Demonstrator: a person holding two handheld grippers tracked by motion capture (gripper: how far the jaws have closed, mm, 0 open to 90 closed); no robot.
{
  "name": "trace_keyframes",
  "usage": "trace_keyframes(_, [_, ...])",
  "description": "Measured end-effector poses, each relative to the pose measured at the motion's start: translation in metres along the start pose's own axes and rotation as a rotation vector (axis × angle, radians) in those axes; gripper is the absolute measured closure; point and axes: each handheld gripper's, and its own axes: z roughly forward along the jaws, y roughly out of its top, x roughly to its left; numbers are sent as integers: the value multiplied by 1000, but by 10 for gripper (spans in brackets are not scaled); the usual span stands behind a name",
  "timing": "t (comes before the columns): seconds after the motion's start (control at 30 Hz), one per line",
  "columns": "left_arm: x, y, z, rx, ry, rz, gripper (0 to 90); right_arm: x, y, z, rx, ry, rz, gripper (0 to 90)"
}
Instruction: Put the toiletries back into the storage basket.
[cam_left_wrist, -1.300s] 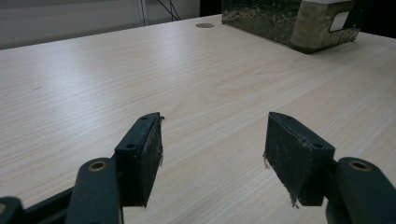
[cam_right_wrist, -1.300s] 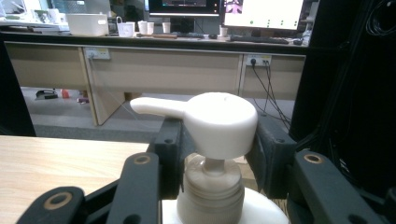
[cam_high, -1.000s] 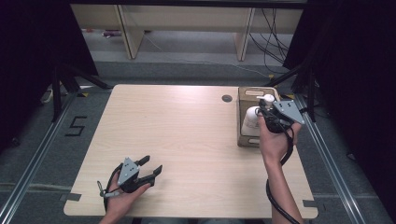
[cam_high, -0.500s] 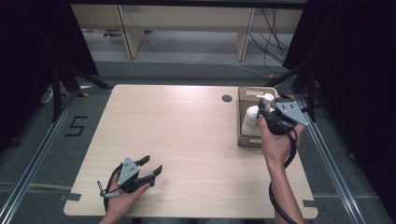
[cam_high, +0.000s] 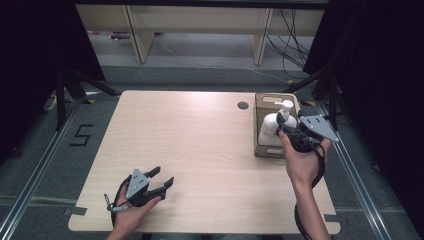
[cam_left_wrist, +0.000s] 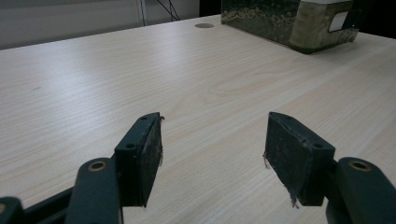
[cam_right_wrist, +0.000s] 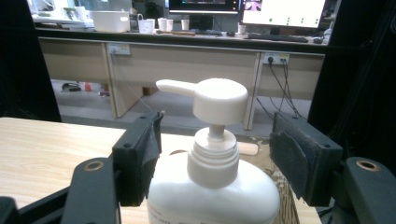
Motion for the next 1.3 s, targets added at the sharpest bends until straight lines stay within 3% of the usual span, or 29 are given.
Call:
trace_keyframes(0.47, [-1, 0, 0, -2, 0, -1, 360, -11, -11, -23, -15, 4, 0, 326])
trace_keyframes(0.57, [-1, 0, 0, -1, 0, -1, 360, -12, -15, -28, 12, 10, 20, 324])
trace_keyframes(0.87, [-1, 0, 0, 0, 3, 3, 360, -19, -30, -37, 19, 23, 12, 339])
trace_keyframes(1.1, [-1, 0, 0, 1, 3, 3, 360, -26, -42, -45, 28, 22, 22, 389])
trace_keyframes(1.17, [-1, 0, 0, 0, 3, 2, 360, -26, -46, -48, 52, 28, 45, 406])
trace_keyframes(1.3, [-1, 0, 0, 1, 3, 1, 360, -28, -56, -50, 47, 38, 27, 423])
